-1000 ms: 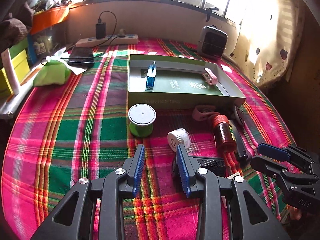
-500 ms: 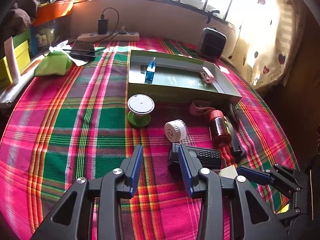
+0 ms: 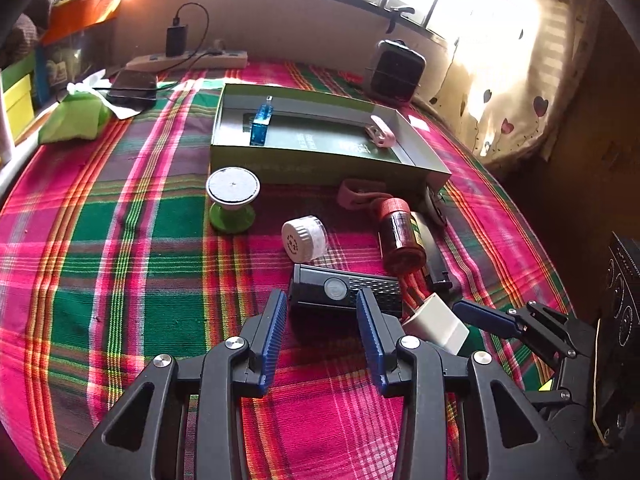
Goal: Organize rigid objects
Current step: 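Close right gripper on white charger while left gripper closes on black textured device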
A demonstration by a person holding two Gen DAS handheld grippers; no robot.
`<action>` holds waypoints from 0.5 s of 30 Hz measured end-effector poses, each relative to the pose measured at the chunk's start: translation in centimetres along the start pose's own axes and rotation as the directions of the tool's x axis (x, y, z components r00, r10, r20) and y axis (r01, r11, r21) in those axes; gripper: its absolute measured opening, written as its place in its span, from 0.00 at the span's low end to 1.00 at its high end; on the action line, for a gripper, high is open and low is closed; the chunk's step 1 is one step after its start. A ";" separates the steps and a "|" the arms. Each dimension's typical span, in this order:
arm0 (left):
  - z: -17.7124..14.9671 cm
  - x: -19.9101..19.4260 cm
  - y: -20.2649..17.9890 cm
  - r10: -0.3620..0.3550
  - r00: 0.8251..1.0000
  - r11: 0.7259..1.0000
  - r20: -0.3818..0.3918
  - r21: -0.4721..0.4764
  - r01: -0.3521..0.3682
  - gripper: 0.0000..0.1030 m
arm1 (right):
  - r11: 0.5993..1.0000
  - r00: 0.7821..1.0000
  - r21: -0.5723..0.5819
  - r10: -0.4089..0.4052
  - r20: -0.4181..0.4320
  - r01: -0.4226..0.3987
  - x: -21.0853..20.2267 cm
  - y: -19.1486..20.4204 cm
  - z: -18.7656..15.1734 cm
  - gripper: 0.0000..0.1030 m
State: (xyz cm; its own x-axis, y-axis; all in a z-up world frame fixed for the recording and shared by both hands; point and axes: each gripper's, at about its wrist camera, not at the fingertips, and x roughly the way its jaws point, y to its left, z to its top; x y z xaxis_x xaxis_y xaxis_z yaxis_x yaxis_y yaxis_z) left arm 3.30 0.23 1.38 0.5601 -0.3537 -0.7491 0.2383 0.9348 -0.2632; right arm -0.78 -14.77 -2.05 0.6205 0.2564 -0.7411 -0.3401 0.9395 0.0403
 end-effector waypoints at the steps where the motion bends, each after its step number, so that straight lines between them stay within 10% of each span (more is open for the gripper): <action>1: -0.1 0.0 -0.1 0.000 1.000 1.000 -0.002 0.003 0.000 0.35 | 1.000 1.000 0.004 -0.004 0.004 0.004 -0.1 -0.2 -0.1 0.50; 4: -0.2 0.0 -0.2 -0.008 1.000 1.000 -0.007 0.001 0.008 0.35 | 1.000 1.000 0.015 -0.021 0.009 0.021 -0.3 -0.8 -0.2 0.36; 15: 0.4 0.3 0.3 -0.008 1.000 1.000 0.001 -0.011 0.008 0.35 | 0.997 0.997 0.042 -0.069 0.018 0.069 -1.2 -2.8 -1.1 0.35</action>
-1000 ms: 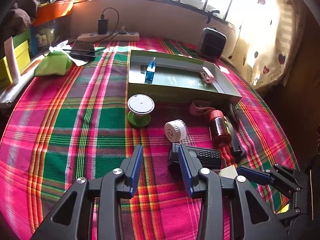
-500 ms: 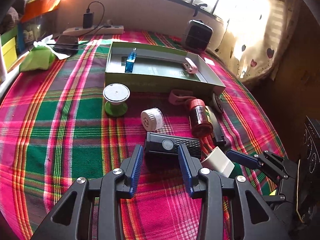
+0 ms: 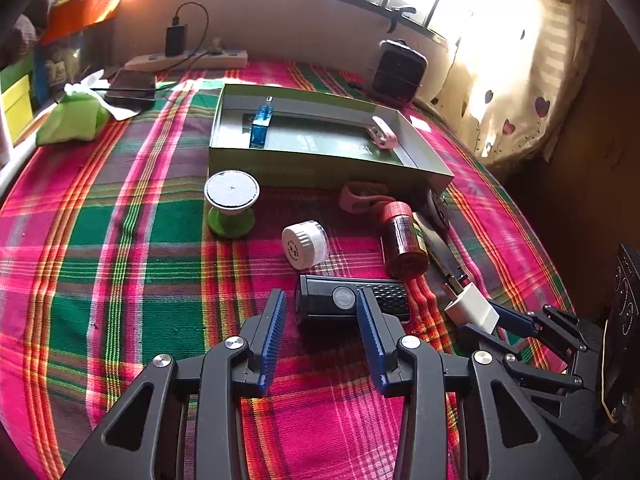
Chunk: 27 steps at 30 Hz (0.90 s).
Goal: Organize rigid objects
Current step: 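Close right gripper on white charger while left gripper closes on black textured device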
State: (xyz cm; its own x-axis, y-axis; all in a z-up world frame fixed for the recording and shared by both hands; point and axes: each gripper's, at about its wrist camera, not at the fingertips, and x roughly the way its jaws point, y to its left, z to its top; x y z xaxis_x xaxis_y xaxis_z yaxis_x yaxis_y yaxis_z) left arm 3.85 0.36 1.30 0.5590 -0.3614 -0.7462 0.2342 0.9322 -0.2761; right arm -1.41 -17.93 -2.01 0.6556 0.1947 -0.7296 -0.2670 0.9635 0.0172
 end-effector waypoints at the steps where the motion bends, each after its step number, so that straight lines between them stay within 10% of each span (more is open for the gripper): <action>1: -0.1 0.0 -0.1 -0.011 1.000 1.000 -0.002 -0.002 0.011 0.35 | 1.000 1.000 0.004 -0.005 0.001 0.005 -0.1 -0.2 0.0 0.35; 15: -2.2 -0.7 -3.9 -0.079 0.996 0.992 -0.050 0.098 0.083 0.35 | 0.997 0.999 0.061 -0.049 0.013 0.048 -0.4 -2.7 -0.4 0.35; 27: -0.8 -0.7 -3.9 0.035 0.999 0.981 -0.002 0.193 -0.034 0.38 | 0.997 0.998 0.049 -0.059 0.023 0.058 -0.7 -3.0 -0.9 0.35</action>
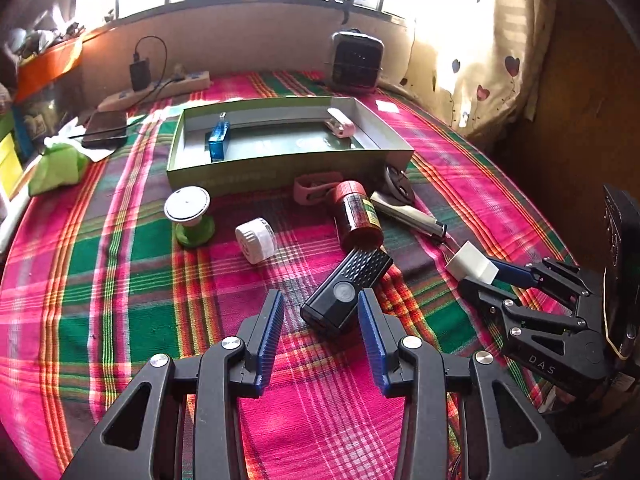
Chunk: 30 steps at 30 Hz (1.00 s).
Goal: Organize rigid objects
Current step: 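Close right gripper on white charger while left gripper closes on black textured device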
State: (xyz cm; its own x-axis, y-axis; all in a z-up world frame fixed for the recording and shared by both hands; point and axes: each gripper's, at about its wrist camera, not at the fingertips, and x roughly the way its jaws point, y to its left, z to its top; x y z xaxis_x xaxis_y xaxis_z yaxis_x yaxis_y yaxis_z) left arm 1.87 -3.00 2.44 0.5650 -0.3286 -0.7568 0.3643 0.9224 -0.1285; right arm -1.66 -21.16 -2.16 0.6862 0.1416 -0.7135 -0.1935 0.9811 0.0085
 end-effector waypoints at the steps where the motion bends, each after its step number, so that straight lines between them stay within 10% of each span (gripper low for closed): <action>1: 0.2 0.3 -0.1 0.003 1.000 1.000 -0.007 0.013 -0.003 0.38 | 1.000 1.000 0.000 0.000 0.001 0.000 0.0 -0.1 0.0 0.35; 30: 1.3 4.0 -1.9 0.003 0.999 0.996 -0.042 0.095 0.001 0.37 | 1.000 1.000 0.013 -0.008 0.025 0.007 0.1 -1.0 -0.1 0.35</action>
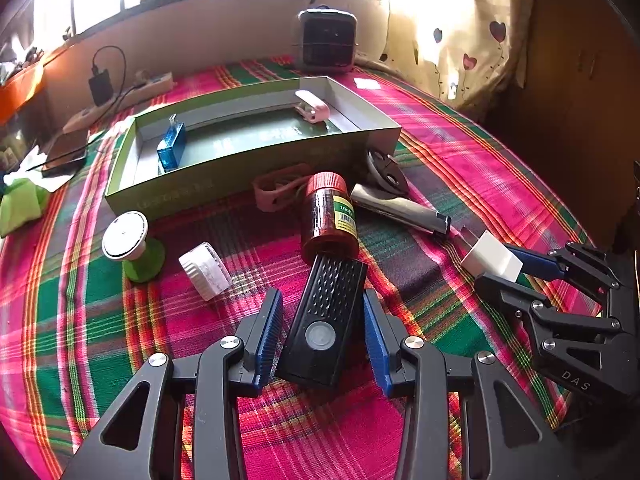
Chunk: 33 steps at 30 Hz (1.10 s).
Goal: Organize rigid objects
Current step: 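Close right gripper on white charger while left gripper closes on black textured device, then carry black device with left gripper while right gripper carries white charger into green box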
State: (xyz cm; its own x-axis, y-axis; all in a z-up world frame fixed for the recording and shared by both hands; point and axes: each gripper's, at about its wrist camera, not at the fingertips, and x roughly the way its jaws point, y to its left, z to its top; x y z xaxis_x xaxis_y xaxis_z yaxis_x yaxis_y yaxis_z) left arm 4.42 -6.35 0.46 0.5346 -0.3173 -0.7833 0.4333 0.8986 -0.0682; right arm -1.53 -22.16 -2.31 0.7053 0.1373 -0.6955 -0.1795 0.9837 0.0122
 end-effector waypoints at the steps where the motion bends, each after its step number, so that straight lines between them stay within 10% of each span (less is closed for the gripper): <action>1: 0.0 0.0 0.0 0.004 1.000 1.000 0.000 0.000 -0.004 0.36 | 1.000 1.000 0.000 0.001 0.001 -0.001 0.0 0.0 0.0 0.35; 33: 0.1 -0.8 0.4 0.019 1.000 1.000 0.013 -0.017 -0.019 0.25 | 0.999 0.999 0.010 0.036 -0.006 -0.036 0.0 -0.1 0.3 0.34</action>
State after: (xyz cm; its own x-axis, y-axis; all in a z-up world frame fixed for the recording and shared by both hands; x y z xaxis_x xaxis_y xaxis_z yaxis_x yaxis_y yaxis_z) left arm 4.20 -5.77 1.10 0.5520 -0.3042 -0.7764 0.4112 0.9093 -0.0639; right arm -1.27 -22.26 -2.06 0.6939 0.1724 -0.6991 -0.1985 0.9791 0.0444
